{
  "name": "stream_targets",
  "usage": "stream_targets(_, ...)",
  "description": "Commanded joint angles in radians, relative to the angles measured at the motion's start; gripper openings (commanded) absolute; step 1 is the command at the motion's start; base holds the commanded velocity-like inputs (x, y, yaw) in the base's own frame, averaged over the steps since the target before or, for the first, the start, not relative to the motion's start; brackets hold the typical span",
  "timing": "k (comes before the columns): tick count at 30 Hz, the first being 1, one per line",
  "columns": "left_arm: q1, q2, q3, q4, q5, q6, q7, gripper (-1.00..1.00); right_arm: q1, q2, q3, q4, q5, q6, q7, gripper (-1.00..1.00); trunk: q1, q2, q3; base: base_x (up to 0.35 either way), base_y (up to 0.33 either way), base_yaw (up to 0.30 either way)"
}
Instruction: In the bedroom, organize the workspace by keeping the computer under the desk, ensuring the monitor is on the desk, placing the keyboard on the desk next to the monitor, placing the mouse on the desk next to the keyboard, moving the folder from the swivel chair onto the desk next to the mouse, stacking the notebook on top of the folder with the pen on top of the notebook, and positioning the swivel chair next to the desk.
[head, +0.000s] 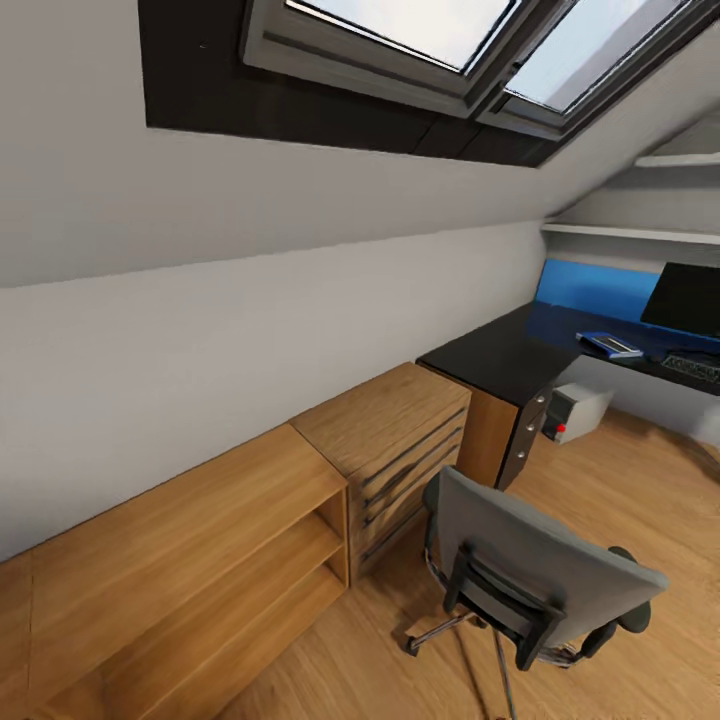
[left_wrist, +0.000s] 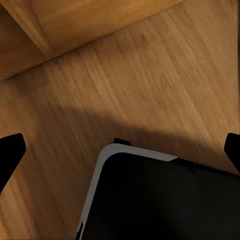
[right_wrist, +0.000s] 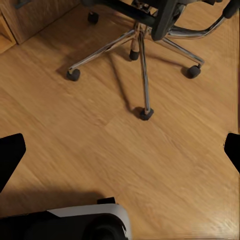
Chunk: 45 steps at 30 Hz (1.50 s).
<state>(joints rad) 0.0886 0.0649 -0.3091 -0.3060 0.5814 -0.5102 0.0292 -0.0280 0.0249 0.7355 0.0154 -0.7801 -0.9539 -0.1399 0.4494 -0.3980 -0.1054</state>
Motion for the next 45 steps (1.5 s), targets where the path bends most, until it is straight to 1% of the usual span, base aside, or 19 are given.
stream_targets(1, 0.0, 0.001, -0.008, -0.002, 0.009, -0.002, 0.003, 1.0, -0.001, 0.0, 0.008, 0.002, 0.002, -0.002, -0.01, 1.0, 0.001, -0.002, -0.002, 0.009, 0.014, -0.268)
stream_targets(11, 0.0, 0.001, -0.009, -0.002, 0.009, -0.002, 0.003, 1.0, -0.001, 0.0, 0.008, 0.001, 0.002, -0.002, -0.01, 1.0, 0.001, -0.002, -0.005, 0.004, 0.023, -0.259)
stream_targets(23, 0.0, 0.001, -0.008, -0.002, 0.008, -0.003, 0.003, 1.0, -0.001, 0.0, 0.008, 0.001, 0.003, -0.002, -0.01, 1.0, 0.001, -0.002, -0.01, 0.134, 0.259, -0.253)
stream_targets(45, 0.0, 0.001, -0.008, -0.002, 0.009, -0.002, 0.005, 1.0, 0.0, 0.0, 0.008, 0.001, 0.002, -0.002, -0.01, 1.0, 0.001, -0.002, -0.01, 0.007, 0.02, -0.253)
